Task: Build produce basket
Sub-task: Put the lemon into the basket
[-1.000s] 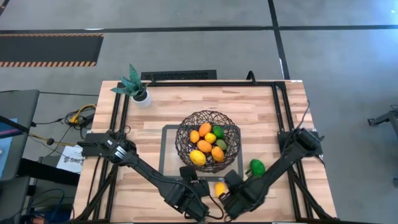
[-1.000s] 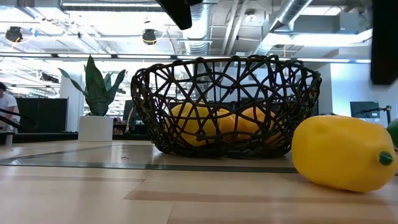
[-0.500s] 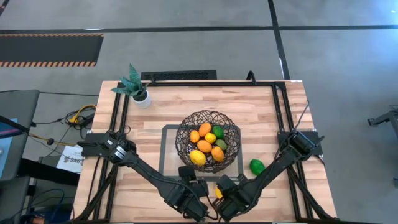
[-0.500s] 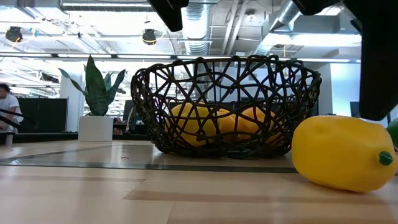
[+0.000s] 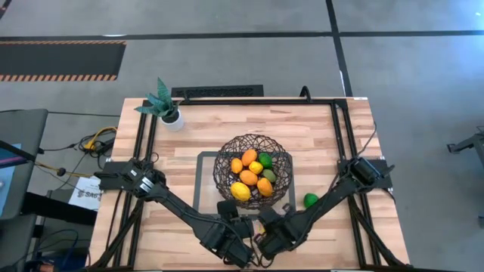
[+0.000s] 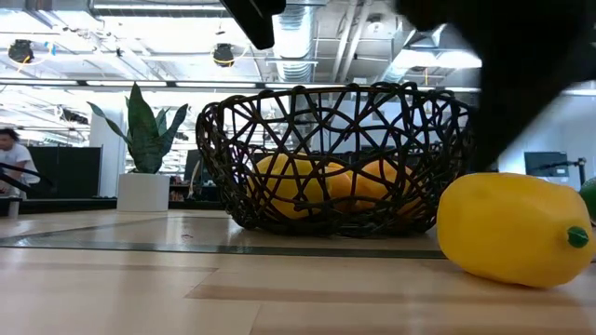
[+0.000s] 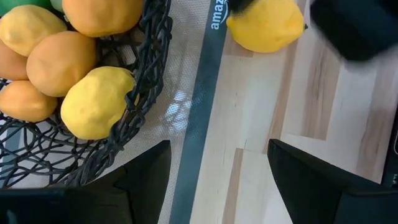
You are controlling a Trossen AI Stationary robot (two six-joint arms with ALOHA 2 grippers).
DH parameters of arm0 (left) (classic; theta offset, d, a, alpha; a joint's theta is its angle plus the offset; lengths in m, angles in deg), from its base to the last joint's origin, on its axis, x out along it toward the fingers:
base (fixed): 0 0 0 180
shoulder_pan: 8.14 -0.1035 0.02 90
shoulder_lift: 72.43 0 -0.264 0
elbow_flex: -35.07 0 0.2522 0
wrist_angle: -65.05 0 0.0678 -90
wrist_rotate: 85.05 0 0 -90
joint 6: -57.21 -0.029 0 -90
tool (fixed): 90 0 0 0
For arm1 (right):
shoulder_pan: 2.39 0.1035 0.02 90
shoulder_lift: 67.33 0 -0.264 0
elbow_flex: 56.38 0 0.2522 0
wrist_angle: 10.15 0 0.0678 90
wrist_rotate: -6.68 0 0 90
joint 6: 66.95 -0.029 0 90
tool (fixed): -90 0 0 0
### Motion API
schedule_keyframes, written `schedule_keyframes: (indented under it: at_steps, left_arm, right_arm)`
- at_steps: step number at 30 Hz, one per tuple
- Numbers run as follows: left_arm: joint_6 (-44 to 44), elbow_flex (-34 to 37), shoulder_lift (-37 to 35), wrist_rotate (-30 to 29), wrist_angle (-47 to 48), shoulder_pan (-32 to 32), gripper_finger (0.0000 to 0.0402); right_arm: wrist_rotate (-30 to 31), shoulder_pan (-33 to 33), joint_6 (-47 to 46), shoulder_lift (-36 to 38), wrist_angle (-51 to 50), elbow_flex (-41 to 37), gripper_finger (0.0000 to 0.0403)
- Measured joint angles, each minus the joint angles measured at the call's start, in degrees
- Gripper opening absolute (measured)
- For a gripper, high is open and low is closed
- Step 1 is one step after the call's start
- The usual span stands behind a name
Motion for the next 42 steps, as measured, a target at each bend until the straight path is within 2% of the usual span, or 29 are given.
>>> schedule_keyframes:
  at_steps: [5,15,23,29,33,35,38,42]
  left_arm:
    - [0.13,0.0,0.01,-0.02,-0.05,-0.05,0.0255]
    - [0.9,0.0,0.0,0.11,-0.09,-0.46,0.0255]
    - [1.14,0.0,0.0,1.21,1.02,-0.44,0.0255]
    - [1.64,0.0,0.02,1.25,1.07,-0.44,0.0255]
    - [1.43,0.0,0.01,1.25,1.06,-0.44,0.0255]
    - [-1.03,0.0,0.01,1.24,1.05,-0.44,0.0255]
    - [-9.86,0.0,0.0,1.09,0.14,-0.42,0.0255]
    - [-22.06,0.3,0.01,2.88,-6.51,-0.65,0.0255]
  right_arm:
    - [-3.57,3.67,-5.7,-0.09,-7.67,-0.04,0.0]
    - [0.0,5.29,-13.55,-0.26,3.32,-7.64,0.0]
    - [7.07,2.16,-11.63,-0.22,13.57,-9.35,0.0]
    - [7.42,-0.03,-4.45,-0.22,21.64,-9.36,0.0]
    - [5.11,-0.04,-2.94,0.26,20.53,-8.74,0.0]
    - [3.36,0.72,-1.84,1.8,17.6,-7.82,0.0001]
    - [2.23,2.42,-0.22,5.34,13.06,-6.08,0.0005]
    - [2.48,4.56,1.11,11.98,3.16,-4.53,0.0005]
